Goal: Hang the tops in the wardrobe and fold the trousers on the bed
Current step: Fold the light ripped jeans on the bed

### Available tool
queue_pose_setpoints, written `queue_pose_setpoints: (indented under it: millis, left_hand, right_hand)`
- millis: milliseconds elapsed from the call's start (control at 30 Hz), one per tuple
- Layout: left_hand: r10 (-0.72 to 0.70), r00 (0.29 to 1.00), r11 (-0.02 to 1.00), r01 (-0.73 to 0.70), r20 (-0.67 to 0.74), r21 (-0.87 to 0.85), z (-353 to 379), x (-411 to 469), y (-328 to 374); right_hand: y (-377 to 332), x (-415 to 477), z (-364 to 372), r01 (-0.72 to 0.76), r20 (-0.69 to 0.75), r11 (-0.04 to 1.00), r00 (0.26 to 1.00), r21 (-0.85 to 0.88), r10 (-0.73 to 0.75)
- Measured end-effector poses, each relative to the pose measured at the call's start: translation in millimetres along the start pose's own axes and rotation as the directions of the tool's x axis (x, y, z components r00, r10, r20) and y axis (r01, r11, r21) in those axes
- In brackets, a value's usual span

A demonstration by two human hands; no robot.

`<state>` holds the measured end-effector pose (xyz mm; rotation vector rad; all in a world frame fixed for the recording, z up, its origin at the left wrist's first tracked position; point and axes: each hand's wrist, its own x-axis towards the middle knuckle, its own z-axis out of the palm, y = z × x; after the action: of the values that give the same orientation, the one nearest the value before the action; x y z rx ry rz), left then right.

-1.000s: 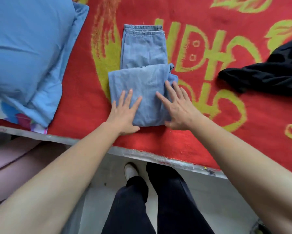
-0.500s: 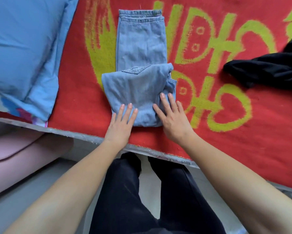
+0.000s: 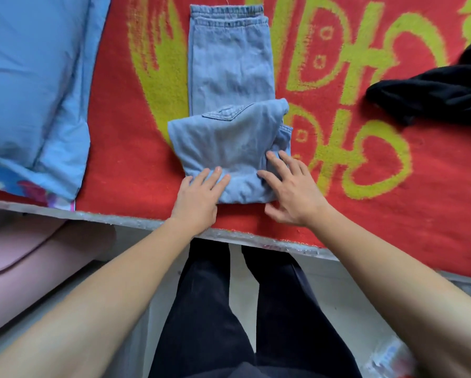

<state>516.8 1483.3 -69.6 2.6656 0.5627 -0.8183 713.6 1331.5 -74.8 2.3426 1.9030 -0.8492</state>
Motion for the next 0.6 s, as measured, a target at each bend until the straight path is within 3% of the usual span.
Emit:
queue_pose_setpoints:
  millis: [33, 100, 167, 233, 300, 333, 400, 433, 500, 600]
  left_hand:
    - [0.03, 0.998, 0.999, -0.029, 0.05, -0.032, -5.0, 3.9, -7.5]
    - [0.002, 1.0, 0.981, -0.007, -0.025, -0.196, -22.0, 15.8, -23.3]
    - [-0.219, 0.951, 0.894, 0.106, -0.219, -0.436, -47.6, 37.8, -42.1]
    - [-0.486, 0.818, 0.748, 0.209, -0.307, -0.63, -69.3, 72.2, -65.9]
    - [-0.653, 0.729, 0.536, 0.251, -0.208, -0.806, -88.4, 113.0, -88.9]
    - [-0.686, 0.716, 0.422, 0.248, -0.128, -0.872, -97.2, 135.9, -98.6]
    - [-0.687, 0.726, 0.26, 0.238, -0.006, -0.936, -112.5, 177.7, -111.0]
    - [-0.674, 0.738, 0.204, 0.219, 0.025, -0.954, -119.2, 194.2, -114.1]
    - [-0.64, 0.768, 0.128, 0.15, 0.033, -0.98, -128.7, 222.7, -118.9]
    - [-0.597, 0.802, 0.164, 0.094, -0.023, -0.982, -143.7, 238.6, -116.3]
  right_hand:
    - [2.1, 3.3, -7.3, 0.007, -0.002, 1.0, 1.0, 0.005, -0.007]
    - [8.9, 20.7, -27.7, -0.037, -0.098, 0.994, 0.994, 0.1, 0.047]
    - [22.4, 51.6, -52.2, -0.167, -0.237, 0.936, 0.94, 0.311, 0.246]
    - [41.9, 88.7, -72.8, -0.317, -0.29, 0.795, 0.809, 0.518, 0.511]
    - [63.9, 129.0, -86.0, -0.418, -0.162, 0.584, 0.701, 0.696, 0.695]
    - [73.3, 150.6, -91.6, -0.431, -0.05, 0.456, 0.681, 0.779, 0.731]
    - [83.4, 189.9, -103.0, -0.398, 0.138, 0.229, 0.707, 0.889, 0.694]
    - [85.9, 206.9, -106.2, -0.373, 0.179, 0.168, 0.733, 0.913, 0.656]
    - [85.3, 235.3, -108.6, -0.347, 0.175, 0.161, 0.758, 0.924, 0.629]
    - [80.6, 254.5, -118.6, -0.397, 0.133, 0.266, 0.738, 0.879, 0.662]
